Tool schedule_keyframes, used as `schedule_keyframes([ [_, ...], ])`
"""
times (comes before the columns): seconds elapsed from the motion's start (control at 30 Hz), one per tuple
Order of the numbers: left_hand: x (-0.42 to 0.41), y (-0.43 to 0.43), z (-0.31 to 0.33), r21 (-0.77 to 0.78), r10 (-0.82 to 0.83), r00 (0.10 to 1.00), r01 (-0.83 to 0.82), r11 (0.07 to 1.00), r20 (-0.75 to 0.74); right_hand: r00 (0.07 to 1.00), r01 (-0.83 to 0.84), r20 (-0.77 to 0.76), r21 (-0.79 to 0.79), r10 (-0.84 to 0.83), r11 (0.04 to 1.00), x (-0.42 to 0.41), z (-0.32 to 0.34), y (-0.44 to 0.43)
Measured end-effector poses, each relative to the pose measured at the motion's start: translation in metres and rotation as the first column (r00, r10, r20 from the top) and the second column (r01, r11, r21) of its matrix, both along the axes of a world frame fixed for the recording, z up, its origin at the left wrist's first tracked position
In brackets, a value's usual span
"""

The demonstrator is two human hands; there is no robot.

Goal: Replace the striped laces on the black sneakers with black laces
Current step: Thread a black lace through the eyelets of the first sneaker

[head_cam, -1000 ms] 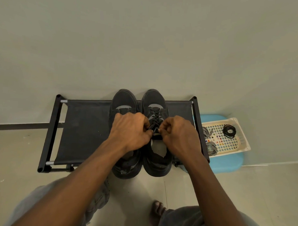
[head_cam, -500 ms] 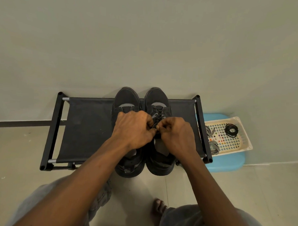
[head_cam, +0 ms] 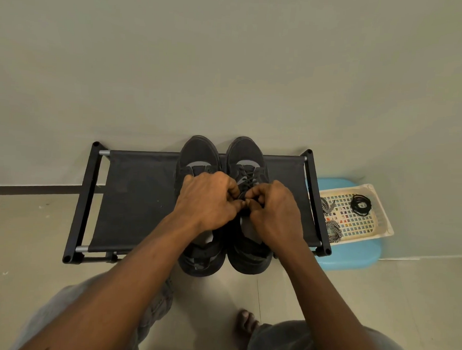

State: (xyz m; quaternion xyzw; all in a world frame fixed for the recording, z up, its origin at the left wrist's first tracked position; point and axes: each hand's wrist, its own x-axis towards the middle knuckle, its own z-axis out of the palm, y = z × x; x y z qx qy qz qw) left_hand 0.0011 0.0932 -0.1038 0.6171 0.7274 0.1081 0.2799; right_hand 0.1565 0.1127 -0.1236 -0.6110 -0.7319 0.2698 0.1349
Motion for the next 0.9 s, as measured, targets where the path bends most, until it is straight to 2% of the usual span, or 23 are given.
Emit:
schedule_keyframes([
  [0.1, -0.002, 0.000, -0.001, -0.005, 0.002, 1.000, -0.002, 1.000, 0.023, 0.998, 0.028, 0.054, 0.125, -0.035, 0.992, -0.004, 0.003, -0.006],
  [0.23, -0.004, 0.002, 0.000, -0.019, -0.005, 1.000, 0.006, 1.000, 0.026, 0.987, -0.039, 0.163, 0.315, -0.014, 0.948, -0.006, 0.002, -0.011],
  [0.33, -0.003, 0.004, 0.000, -0.034, -0.007, 0.999, 0.009, 0.999, 0.044, 0.995, -0.002, 0.097, 0.359, -0.035, 0.933, -0.005, 0.001, -0.015],
  [0.43, -0.002, 0.005, 0.000, -0.036, -0.007, 0.999, 0.009, 0.999, 0.047, 0.994, 0.107, -0.016, 0.270, -0.107, 0.957, -0.003, 0.001, -0.014],
  [0.67, -0.012, 0.008, -0.001, -0.076, -0.025, 0.986, 0.038, 0.996, 0.164, 0.984, 0.110, -0.151, 0.126, -0.091, 0.986, -0.005, -0.002, -0.013],
  [0.73, -0.013, 0.009, -0.003, -0.042, 0.000, 0.981, 0.008, 0.999, 0.197, 0.977, 0.124, -0.188, 0.098, -0.104, 0.987, -0.004, -0.002, -0.012],
  [0.9, -0.008, 0.008, -0.010, 0.016, 0.060, 0.979, -0.065, 0.998, 0.195, 0.983, 0.111, -0.161, 0.103, -0.093, 0.988, -0.002, 0.000, -0.011],
])
